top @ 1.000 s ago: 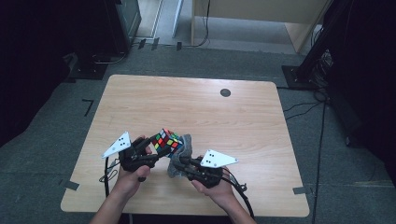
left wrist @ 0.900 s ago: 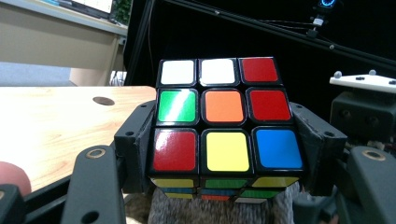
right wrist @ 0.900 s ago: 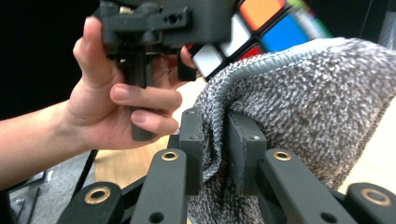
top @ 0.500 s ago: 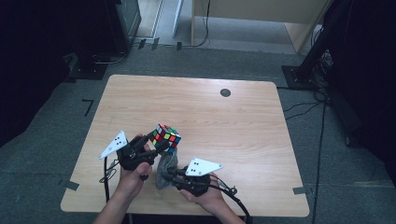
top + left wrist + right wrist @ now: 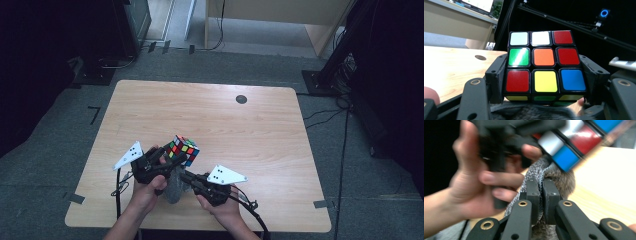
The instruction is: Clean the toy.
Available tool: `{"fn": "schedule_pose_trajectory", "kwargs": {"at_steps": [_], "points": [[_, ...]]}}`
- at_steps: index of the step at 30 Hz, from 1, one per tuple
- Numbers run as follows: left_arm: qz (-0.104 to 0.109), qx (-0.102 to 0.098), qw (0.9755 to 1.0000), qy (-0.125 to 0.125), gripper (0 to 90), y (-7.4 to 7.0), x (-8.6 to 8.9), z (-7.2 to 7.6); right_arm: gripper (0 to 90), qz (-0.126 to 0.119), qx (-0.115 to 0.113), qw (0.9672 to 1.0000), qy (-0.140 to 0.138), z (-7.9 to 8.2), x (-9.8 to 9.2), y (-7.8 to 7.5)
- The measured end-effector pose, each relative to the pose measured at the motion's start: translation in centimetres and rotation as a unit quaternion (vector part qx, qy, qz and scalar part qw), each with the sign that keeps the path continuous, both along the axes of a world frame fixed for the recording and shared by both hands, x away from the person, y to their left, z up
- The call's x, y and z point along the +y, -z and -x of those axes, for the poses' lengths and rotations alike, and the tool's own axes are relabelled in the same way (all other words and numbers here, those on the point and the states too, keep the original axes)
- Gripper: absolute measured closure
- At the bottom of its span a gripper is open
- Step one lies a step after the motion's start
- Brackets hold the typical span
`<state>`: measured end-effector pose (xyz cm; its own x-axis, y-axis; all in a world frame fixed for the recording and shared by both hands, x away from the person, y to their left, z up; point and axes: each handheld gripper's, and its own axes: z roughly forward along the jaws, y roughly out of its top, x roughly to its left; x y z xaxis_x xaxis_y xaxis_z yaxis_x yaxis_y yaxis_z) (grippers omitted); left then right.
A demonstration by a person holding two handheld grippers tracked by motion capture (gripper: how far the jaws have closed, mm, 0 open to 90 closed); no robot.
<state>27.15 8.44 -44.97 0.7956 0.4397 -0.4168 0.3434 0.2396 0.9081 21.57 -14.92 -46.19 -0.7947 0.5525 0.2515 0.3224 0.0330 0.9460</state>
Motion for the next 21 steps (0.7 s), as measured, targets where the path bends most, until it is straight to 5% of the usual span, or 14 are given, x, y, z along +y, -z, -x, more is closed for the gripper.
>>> {"fn": "schedule_pose_trajectory", "kwargs": {"at_steps": [8,16,21], "points": [[0.000,0.002,0.9999,-0.017,33.9,0.0,0.9,-0.3,86.9,-0.021,0.038,0.9962,0.076,-1.2,-1.9,0.8],[-0.020,0.004,0.9996,-0.019,33.9,0.2,0.3,-0.2,86.9,-0.017,0.021,0.9996,0.008,-0.1,0.2,0.6],[-0.016,0.006,0.9994,-0.029,33.9,0.2,0.7,-0.4,87.1,-0.035,0.013,0.9991,0.021,-0.1,-0.7,-0.3]]}}
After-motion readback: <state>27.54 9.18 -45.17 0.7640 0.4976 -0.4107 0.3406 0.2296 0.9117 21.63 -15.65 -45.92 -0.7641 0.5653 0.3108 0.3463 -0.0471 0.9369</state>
